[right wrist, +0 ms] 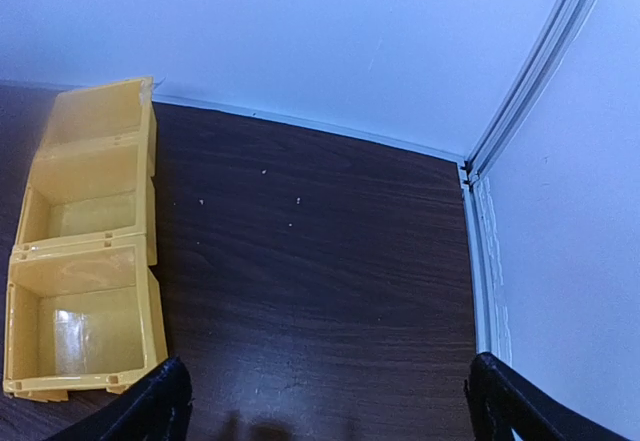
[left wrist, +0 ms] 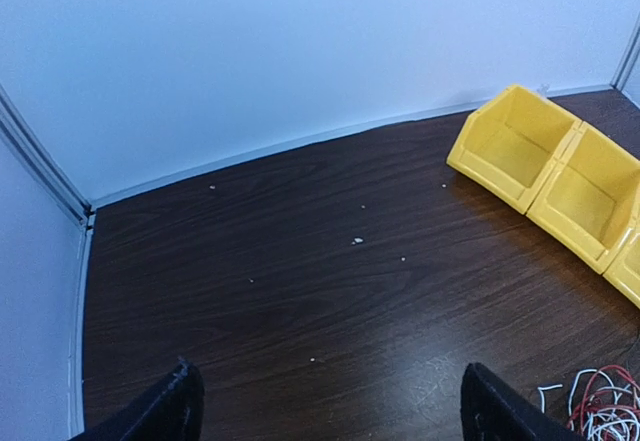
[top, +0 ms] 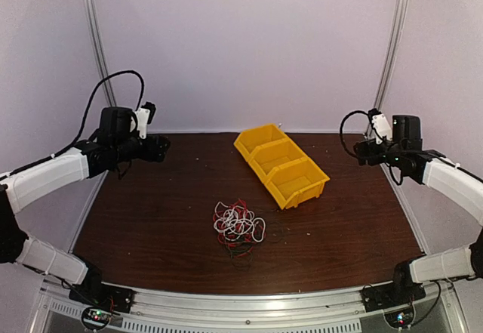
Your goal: Untangle the cables
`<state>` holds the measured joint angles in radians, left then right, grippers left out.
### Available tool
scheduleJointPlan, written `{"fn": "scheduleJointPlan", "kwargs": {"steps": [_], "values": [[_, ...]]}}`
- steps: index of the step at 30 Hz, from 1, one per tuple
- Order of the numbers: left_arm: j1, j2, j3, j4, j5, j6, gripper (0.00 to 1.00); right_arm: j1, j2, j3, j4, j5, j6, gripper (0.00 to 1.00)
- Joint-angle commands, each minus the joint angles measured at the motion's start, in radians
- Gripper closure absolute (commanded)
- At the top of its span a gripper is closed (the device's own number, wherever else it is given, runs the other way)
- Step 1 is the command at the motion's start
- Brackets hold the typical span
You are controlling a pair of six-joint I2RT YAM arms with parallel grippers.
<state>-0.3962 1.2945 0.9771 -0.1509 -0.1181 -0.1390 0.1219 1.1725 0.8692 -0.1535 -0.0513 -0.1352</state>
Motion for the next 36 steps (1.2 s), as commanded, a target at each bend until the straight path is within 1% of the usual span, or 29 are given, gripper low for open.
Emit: {"fn": "scheduleJointPlan", "kwargs": {"steps": [1, 5, 8, 11, 14, 16, 18, 20, 23, 25, 27, 29, 32, 34, 36], "values": [[-0.060, 0.033, -0.009, 0.094, 0.080, 0.048, 0.09, -0.012, -0.035, -0.051, 0.023, -0.100, -0.088, 0.02], [-0.144, 0.076, -0.014, 0.110, 0.089, 0.103, 0.10, 0.006, 0.012, -0.002, -0.024, -0.192, -0.150, 0.01], [-0.224, 0.125, -0.019, 0.125, 0.041, 0.168, 0.10, 0.063, 0.080, 0.078, -0.057, -0.220, -0.202, 0.01], [-0.289, 0.171, -0.015, 0.125, 0.020, 0.201, 0.11, 0.132, 0.181, 0.179, -0.102, -0.235, -0.233, 0.06], [-0.341, 0.190, -0.007, 0.130, -0.006, 0.201, 0.11, 0.194, 0.278, 0.274, -0.147, -0.284, -0.242, 0.17], [-0.373, 0.189, 0.010, 0.094, -0.011, 0.167, 0.11, 0.237, 0.333, 0.323, -0.162, -0.285, -0.239, 0.23], [-0.401, 0.181, 0.025, 0.055, -0.010, 0.082, 0.12, 0.283, 0.386, 0.377, -0.175, -0.269, -0.234, 0.26], [-0.417, 0.167, 0.018, 0.038, 0.022, -0.020, 0.13, 0.331, 0.443, 0.438, -0.203, -0.250, -0.232, 0.30], [-0.453, 0.124, -0.048, 0.086, 0.059, -0.153, 0.13, 0.393, 0.558, 0.542, -0.244, -0.212, -0.213, 0.37], [-0.490, 0.084, -0.107, 0.129, 0.030, -0.214, 0.12, 0.417, 0.618, 0.594, -0.261, -0.210, -0.192, 0.41], [-0.511, 0.049, -0.150, 0.182, 0.015, -0.277, 0.11, 0.436, 0.696, 0.642, -0.265, -0.203, -0.163, 0.42], [-0.516, 0.038, -0.169, 0.180, 0.025, -0.335, 0.11, 0.448, 0.774, 0.710, -0.282, -0.202, -0.143, 0.43], [-0.526, 0.038, -0.174, 0.155, 0.018, -0.392, 0.11, 0.469, 0.906, 0.849, -0.338, -0.186, -0.118, 0.48], [-0.535, 0.043, -0.176, 0.134, 0.011, -0.395, 0.11, 0.481, 0.981, 0.942, -0.384, -0.149, -0.102, 0.51], [-0.538, 0.045, -0.174, 0.115, 0.001, -0.396, 0.11, 0.488, 1.032, 1.001, -0.407, -0.129, -0.089, 0.51]]}}
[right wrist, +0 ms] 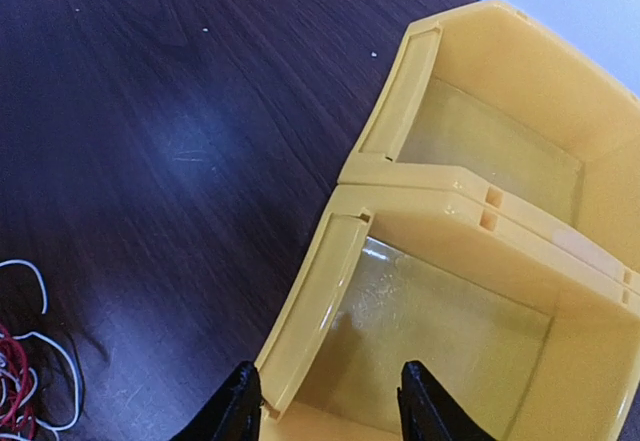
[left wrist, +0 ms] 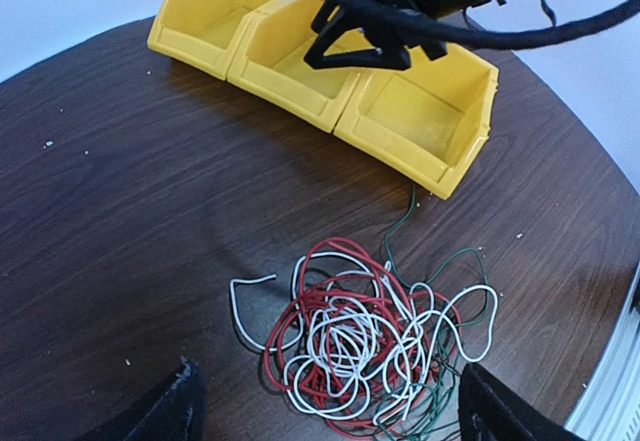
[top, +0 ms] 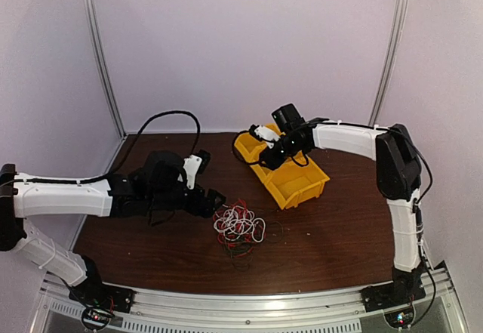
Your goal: Untangle the cables
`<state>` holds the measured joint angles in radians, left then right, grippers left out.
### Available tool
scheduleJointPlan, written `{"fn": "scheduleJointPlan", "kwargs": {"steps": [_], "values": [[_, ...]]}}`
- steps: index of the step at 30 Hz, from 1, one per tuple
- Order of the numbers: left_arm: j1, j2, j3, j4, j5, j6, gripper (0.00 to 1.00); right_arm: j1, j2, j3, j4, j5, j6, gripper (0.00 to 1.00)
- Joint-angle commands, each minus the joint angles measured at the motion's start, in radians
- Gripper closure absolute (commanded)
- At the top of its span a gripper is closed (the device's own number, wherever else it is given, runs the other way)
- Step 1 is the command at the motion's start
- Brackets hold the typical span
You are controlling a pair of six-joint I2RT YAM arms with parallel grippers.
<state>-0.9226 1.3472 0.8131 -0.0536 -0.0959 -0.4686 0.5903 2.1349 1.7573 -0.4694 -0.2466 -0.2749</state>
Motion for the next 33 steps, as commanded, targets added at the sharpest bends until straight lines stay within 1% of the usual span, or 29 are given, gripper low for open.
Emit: {"fn": "scheduleJointPlan", "kwargs": {"steps": [1, 8, 14, 17, 21, 25, 28, 33], "values": [[-0.013, -0.009, -0.008, 0.010, -0.025, -0.069, 0.11, 0.023, 0.085, 0.126, -0.092, 0.072, 0.059, 0.51], [-0.019, -0.036, -0.016, 0.004, -0.031, -0.081, 0.11, 0.040, 0.196, 0.263, -0.159, 0.133, 0.062, 0.50], [-0.023, -0.044, -0.031, 0.008, -0.045, -0.105, 0.11, 0.050, 0.319, 0.419, -0.286, 0.150, 0.044, 0.50], [-0.036, -0.055, -0.044, 0.010, -0.087, -0.113, 0.11, 0.057, 0.345, 0.466, -0.328, 0.151, 0.045, 0.52], [-0.041, -0.073, -0.067, 0.013, -0.118, -0.127, 0.11, 0.071, 0.341, 0.477, -0.343, 0.157, 0.034, 0.55], [-0.041, -0.093, -0.093, 0.027, -0.127, -0.143, 0.11, 0.089, 0.321, 0.460, -0.358, 0.113, -0.022, 0.64], [-0.042, -0.109, -0.110, 0.037, -0.131, -0.151, 0.11, 0.112, 0.285, 0.395, -0.337, 0.083, -0.065, 0.73], [-0.043, -0.150, -0.141, 0.040, -0.143, -0.164, 0.11, 0.166, 0.204, 0.260, -0.278, 0.085, -0.147, 0.80]]}}
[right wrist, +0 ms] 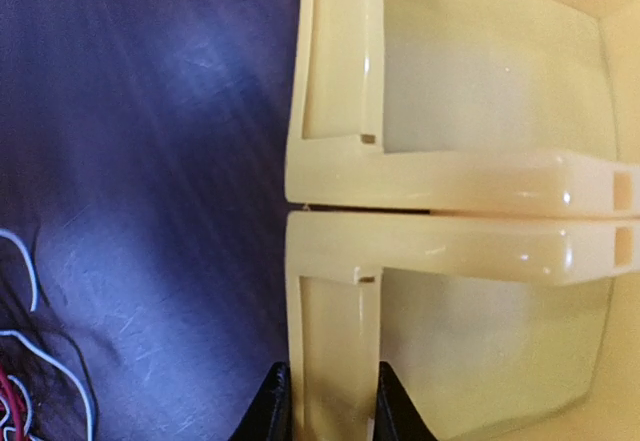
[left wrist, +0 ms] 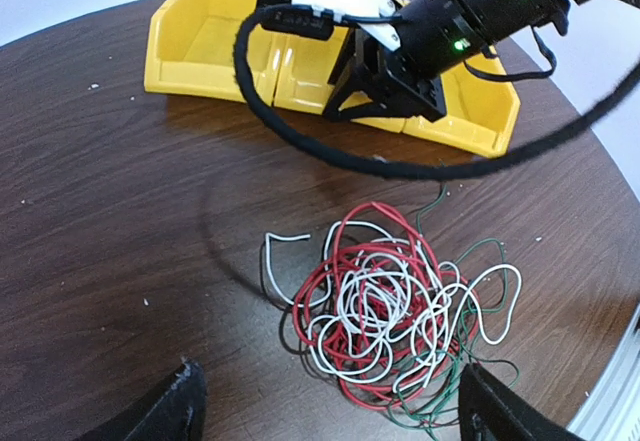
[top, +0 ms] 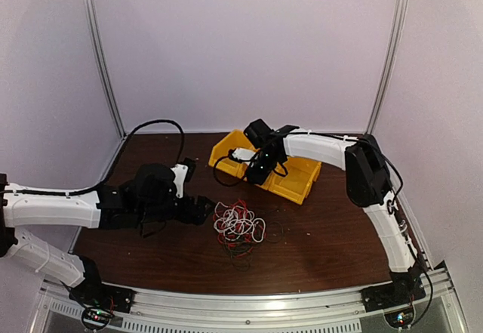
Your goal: Untangle the cables
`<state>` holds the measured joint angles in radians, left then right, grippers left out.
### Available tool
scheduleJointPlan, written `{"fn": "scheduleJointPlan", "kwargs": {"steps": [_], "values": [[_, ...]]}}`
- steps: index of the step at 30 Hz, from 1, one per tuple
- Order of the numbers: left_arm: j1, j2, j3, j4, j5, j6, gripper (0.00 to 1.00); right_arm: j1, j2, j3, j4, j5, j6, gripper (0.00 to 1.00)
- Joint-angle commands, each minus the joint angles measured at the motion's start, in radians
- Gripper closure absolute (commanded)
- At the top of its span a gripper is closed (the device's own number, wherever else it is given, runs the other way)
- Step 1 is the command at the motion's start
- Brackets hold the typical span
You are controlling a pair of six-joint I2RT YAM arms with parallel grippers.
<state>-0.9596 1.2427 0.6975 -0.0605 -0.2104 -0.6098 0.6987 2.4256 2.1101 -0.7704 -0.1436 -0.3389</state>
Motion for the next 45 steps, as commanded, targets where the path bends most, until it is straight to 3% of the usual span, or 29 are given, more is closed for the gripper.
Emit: {"fn": "scheduleJointPlan", "kwargs": {"steps": [1, 9, 16, 20, 26, 31, 35, 37, 40, 45], "values": [[-0.007, -0.056, -0.031, 0.047, -0.031, -0.023, 0.11, 0.067, -0.106, -0.119, 0.033, -0.011, -0.090, 0.81], [-0.022, -0.214, -0.098, 0.050, -0.093, 0.013, 0.11, 0.113, -0.225, -0.297, 0.056, -0.022, -0.139, 0.82], [-0.021, -0.214, -0.108, 0.028, -0.099, 0.068, 0.10, 0.110, -0.366, -0.350, 0.056, 0.014, -0.123, 0.49], [-0.022, -0.123, -0.102, 0.078, -0.019, 0.130, 0.09, 0.099, -0.507, -0.448, 0.086, 0.024, -0.106, 0.38], [-0.024, 0.055, -0.062, 0.233, 0.069, 0.189, 0.11, 0.004, -0.724, -0.663, 0.150, -0.189, -0.066, 0.41], [-0.023, 0.308, 0.117, 0.225, 0.090, 0.189, 0.13, -0.105, -0.904, -1.002, 0.386, -0.394, -0.045, 0.45], [-0.024, 0.506, 0.218, 0.238, 0.143, 0.136, 0.13, -0.127, -0.950, -1.088, 0.399, -0.472, -0.065, 0.46], [-0.024, 0.566, 0.251, 0.238, 0.188, 0.116, 0.23, -0.128, -0.963, -1.110, 0.412, -0.493, -0.069, 0.46], [-0.041, 0.576, 0.223, 0.238, 0.249, 0.076, 0.33, -0.125, -0.958, -1.130, 0.420, -0.543, -0.071, 0.46], [-0.117, 0.463, 0.079, 0.274, 0.231, 0.000, 0.35, -0.088, -0.920, -1.148, 0.422, -0.608, -0.093, 0.45]]}}
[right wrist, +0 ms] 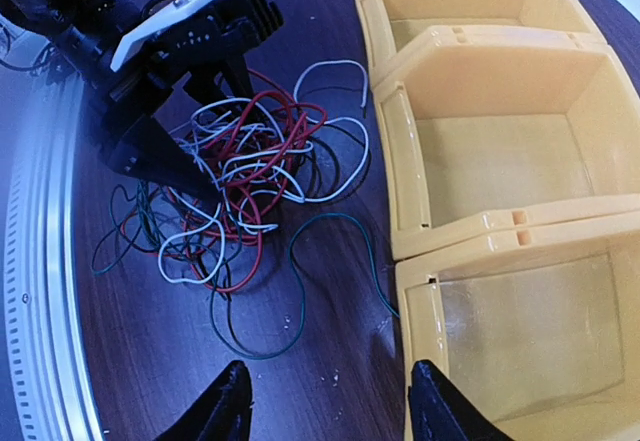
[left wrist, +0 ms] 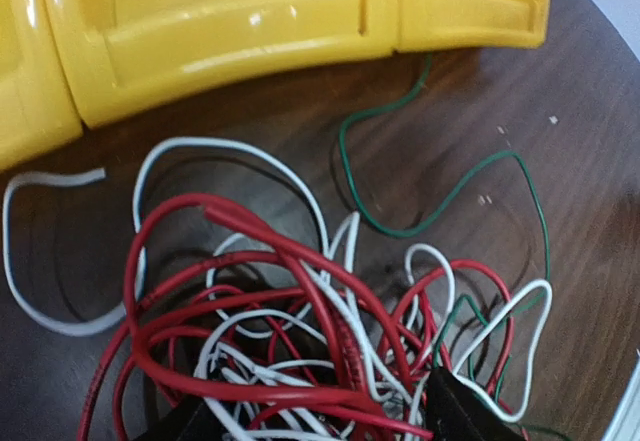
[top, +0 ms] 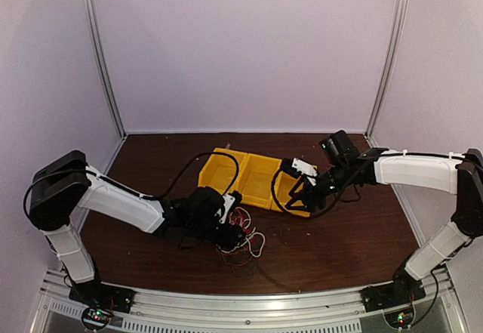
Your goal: Untangle the cables
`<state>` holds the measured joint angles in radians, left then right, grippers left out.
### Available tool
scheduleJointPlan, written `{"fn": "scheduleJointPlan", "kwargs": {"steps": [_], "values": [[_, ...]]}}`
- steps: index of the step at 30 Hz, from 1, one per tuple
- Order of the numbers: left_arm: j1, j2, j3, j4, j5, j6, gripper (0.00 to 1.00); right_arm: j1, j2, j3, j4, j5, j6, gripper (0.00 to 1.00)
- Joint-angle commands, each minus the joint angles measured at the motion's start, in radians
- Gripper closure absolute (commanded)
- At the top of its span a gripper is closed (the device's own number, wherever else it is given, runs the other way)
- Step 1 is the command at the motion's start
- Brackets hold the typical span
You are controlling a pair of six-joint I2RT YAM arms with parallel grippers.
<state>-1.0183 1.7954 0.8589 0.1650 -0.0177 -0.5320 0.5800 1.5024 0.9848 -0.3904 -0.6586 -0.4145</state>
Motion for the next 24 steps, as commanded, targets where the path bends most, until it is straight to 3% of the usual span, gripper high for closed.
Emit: {"fn": "scheduleJointPlan", "kwargs": {"steps": [1, 8, 15, 24], "values": [[-0.070, -0.105, -0.100, 0.058, 0.043, -0.094, 0.35, 0.060, 0.016, -0.020, 0.036, -0.097, -0.025, 0.44], [-0.119, -0.142, -0.128, 0.062, -0.038, -0.192, 0.34, 0.185, 0.137, 0.038, 0.007, -0.156, -0.011, 0.46], [-0.121, -0.250, -0.223, 0.159, -0.089, -0.251, 0.30, 0.219, 0.194, 0.013, 0.041, -0.202, 0.029, 0.48], [-0.121, -0.301, -0.247, 0.151, -0.128, -0.259, 0.30, 0.274, 0.267, 0.040, -0.005, -0.198, 0.008, 0.48]]}}
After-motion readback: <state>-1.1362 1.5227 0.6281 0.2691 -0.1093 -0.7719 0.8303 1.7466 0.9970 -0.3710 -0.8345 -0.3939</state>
